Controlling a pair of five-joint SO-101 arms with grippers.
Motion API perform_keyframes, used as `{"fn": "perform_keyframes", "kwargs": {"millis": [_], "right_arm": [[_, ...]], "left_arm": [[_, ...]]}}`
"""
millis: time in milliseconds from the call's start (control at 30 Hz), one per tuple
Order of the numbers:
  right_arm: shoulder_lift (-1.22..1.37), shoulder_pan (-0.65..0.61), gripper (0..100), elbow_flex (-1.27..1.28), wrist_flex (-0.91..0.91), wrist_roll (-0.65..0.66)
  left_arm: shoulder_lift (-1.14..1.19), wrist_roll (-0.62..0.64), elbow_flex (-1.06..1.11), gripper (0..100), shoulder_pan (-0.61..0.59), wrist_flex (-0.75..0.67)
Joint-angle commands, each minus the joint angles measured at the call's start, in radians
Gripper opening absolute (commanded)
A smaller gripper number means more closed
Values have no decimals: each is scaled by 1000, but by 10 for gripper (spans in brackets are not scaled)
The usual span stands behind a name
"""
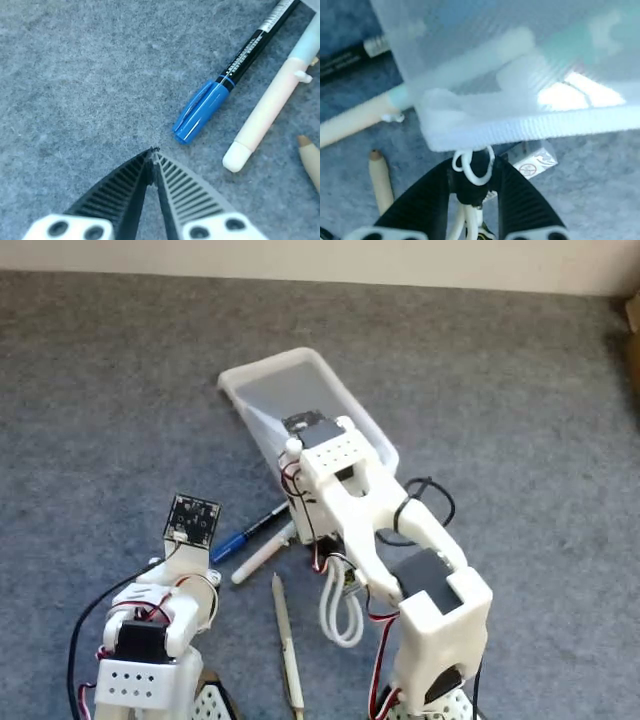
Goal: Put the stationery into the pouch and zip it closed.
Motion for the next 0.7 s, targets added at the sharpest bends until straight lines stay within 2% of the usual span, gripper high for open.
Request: {"fn": "perform_keyframes", "kwargs": {"millis": [0,100,233,433,500,667], "right_arm": [[-5,10,67,-90,93,38],[-5,10,147,-143,183,40],[-5,12,149,-180,205,91],[-7,8,149,-180,202,91],[-5,8,133,-180,163,89],[-4,8,6,-179,48,94]], "left_arm": [[-12,9,22,5,-13,8],[-12,9,22,5,-13,8],[-12,9,22,5,-13,8],[-12,9,22,5,-13,8],[-12,9,22,5,-13,8],[-12,9,22,5,-13,8]]}}
